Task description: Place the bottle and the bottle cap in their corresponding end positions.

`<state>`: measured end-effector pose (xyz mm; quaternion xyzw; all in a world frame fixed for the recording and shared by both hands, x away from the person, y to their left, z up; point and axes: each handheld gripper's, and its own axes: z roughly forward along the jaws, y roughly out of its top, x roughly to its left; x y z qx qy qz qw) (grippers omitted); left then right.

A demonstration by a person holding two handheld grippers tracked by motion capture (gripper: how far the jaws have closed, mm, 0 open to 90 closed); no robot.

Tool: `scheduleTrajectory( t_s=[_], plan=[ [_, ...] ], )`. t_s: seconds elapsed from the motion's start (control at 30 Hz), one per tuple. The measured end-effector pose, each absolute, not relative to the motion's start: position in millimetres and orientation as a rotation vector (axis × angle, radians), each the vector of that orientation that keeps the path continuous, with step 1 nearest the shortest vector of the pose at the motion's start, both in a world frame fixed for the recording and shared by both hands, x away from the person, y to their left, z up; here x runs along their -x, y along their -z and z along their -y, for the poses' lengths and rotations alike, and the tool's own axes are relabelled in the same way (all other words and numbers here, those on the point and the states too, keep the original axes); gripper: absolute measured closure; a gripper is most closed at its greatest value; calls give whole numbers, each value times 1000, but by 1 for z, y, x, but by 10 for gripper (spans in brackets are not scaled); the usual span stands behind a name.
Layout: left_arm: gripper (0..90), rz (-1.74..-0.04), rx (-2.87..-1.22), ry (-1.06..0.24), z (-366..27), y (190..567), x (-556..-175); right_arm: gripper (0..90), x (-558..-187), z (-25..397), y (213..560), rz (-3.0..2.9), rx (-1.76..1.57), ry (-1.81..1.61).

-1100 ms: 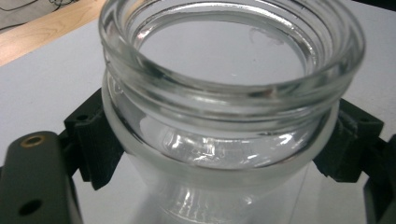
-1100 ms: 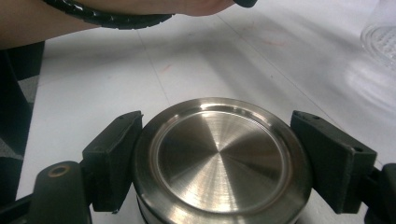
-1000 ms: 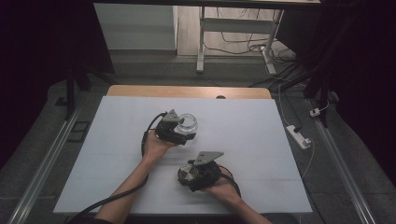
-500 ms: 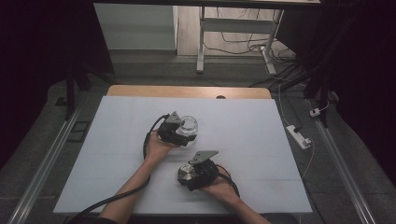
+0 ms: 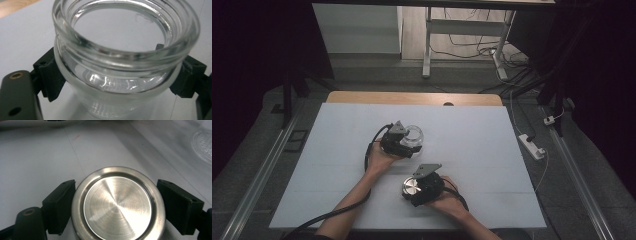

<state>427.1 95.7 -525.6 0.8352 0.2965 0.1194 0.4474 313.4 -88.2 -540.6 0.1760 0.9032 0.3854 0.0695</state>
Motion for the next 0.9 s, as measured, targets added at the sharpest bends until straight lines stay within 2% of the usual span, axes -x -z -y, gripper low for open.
scheduleTrajectory(
  t_s=[0.2, 0.6, 0.9],
  plan=[
    [90, -771, -2114, -257, -96, 531, -430, 97, -315, 88, 541, -2721, -549, -1152],
    [0, -752, -2086, -198, -96, 526, -426, 41, -314, 92, 531, -2696, -578, -1221],
    [0, -757, -2079, -190, -106, 520, -417, 16, -315, 99, 522, -2677, -621, -1310]
  ],
)
